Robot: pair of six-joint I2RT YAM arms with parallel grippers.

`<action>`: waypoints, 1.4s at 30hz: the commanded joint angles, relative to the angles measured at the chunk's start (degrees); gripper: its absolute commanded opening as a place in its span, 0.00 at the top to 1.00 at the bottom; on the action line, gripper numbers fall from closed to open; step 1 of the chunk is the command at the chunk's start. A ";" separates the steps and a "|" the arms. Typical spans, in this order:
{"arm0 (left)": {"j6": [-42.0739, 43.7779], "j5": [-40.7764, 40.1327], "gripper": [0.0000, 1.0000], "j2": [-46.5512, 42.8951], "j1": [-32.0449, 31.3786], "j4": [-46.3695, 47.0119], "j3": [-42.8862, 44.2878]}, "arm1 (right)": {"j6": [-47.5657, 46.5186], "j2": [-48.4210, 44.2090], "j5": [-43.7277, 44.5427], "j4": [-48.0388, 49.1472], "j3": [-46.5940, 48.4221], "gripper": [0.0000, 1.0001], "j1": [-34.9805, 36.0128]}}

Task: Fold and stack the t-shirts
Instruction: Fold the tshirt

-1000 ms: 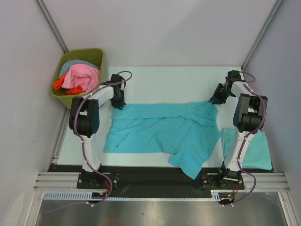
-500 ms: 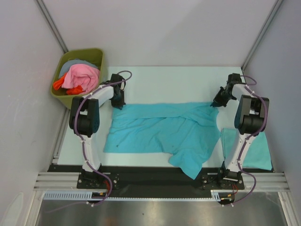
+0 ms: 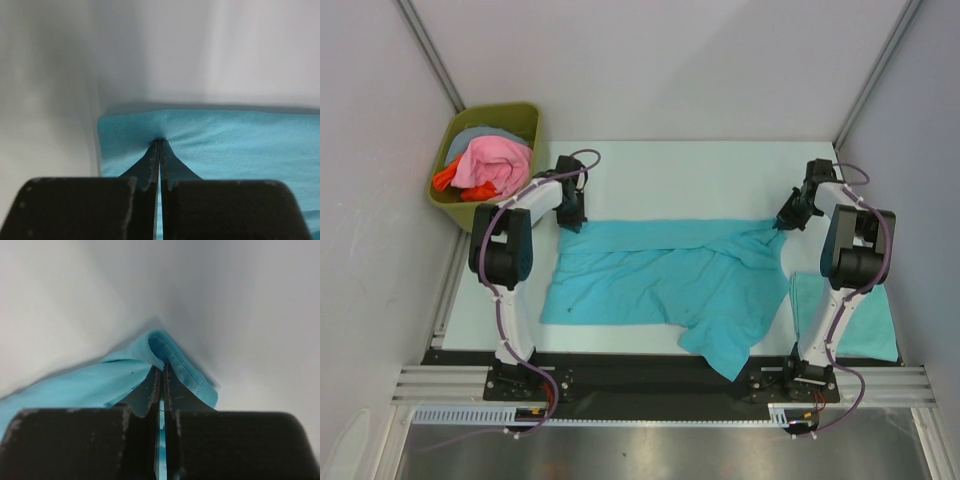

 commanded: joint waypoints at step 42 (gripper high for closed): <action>-3.07 8.45 0.69 -11.09 0.85 -1.13 -5.49 | -10.76 -9.79 12.90 -8.13 -9.03 0.62 22.44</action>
